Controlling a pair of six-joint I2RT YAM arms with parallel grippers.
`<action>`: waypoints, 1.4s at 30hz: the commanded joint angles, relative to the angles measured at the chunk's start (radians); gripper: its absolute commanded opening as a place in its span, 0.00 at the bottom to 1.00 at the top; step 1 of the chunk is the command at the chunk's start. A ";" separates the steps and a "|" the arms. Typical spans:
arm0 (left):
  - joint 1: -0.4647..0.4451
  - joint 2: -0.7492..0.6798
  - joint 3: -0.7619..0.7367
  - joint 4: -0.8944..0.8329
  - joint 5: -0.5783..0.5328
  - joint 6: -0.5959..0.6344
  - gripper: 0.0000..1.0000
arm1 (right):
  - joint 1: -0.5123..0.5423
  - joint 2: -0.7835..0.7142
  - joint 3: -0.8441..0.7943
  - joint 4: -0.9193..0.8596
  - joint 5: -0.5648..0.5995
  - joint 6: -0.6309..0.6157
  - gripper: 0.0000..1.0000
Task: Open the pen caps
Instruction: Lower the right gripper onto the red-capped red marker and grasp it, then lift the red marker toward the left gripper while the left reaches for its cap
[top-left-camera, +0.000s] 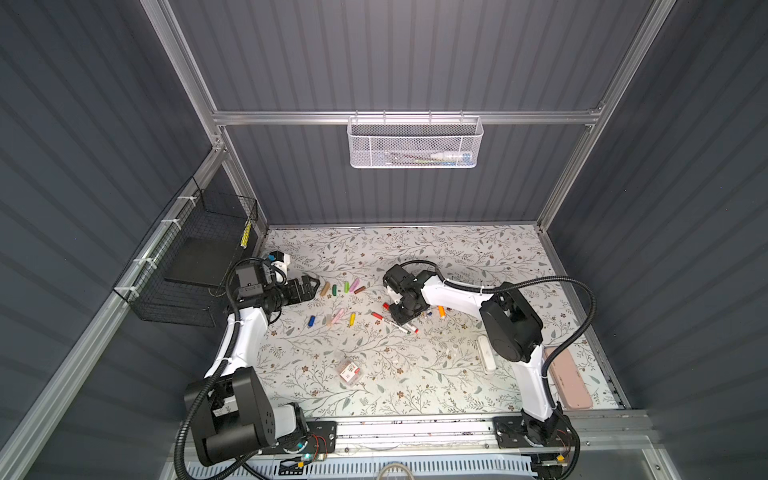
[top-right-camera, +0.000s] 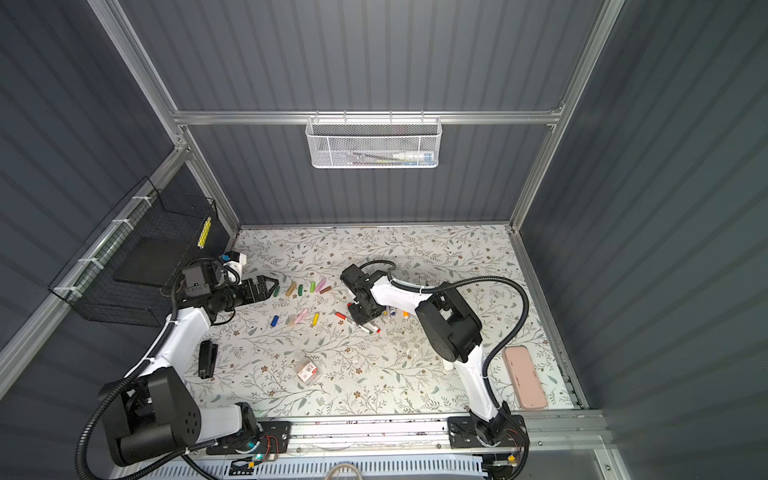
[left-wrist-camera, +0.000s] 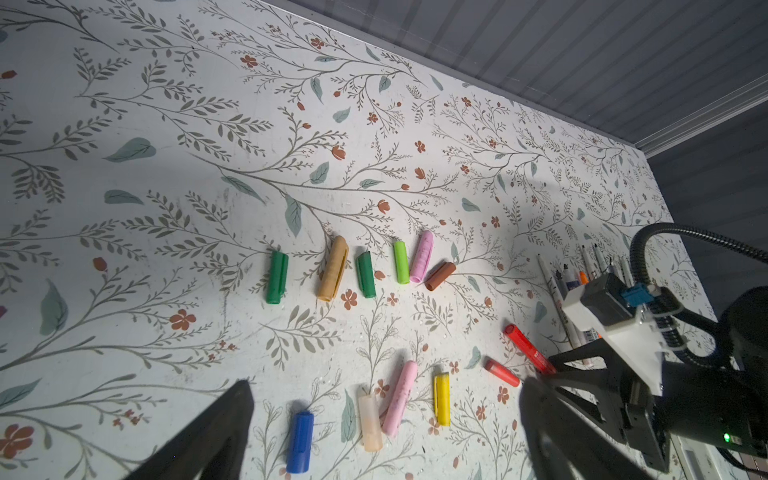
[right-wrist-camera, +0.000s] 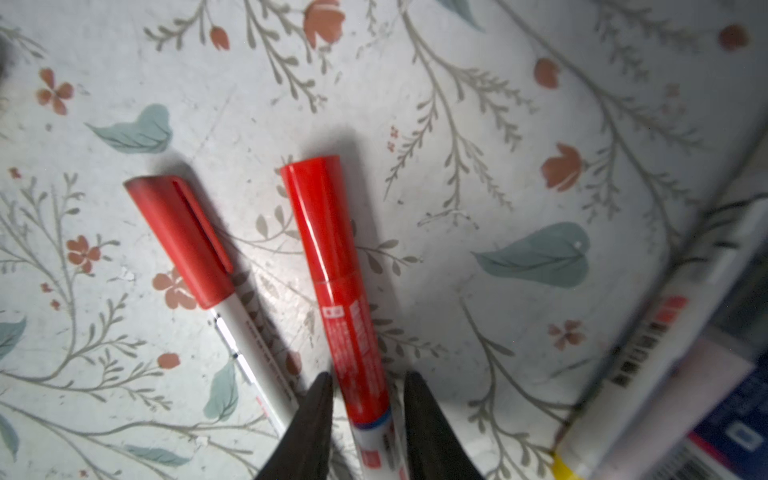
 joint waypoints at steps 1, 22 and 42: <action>0.020 -0.012 -0.009 0.018 0.009 -0.025 1.00 | -0.001 0.020 -0.028 0.004 0.005 -0.004 0.29; 0.040 -0.022 0.046 -0.017 0.072 -0.005 1.00 | -0.016 -0.067 0.003 0.000 0.062 -0.066 0.03; -0.154 0.148 0.377 0.296 0.282 -0.372 0.93 | -0.038 -0.462 -0.225 0.336 -0.088 0.123 0.00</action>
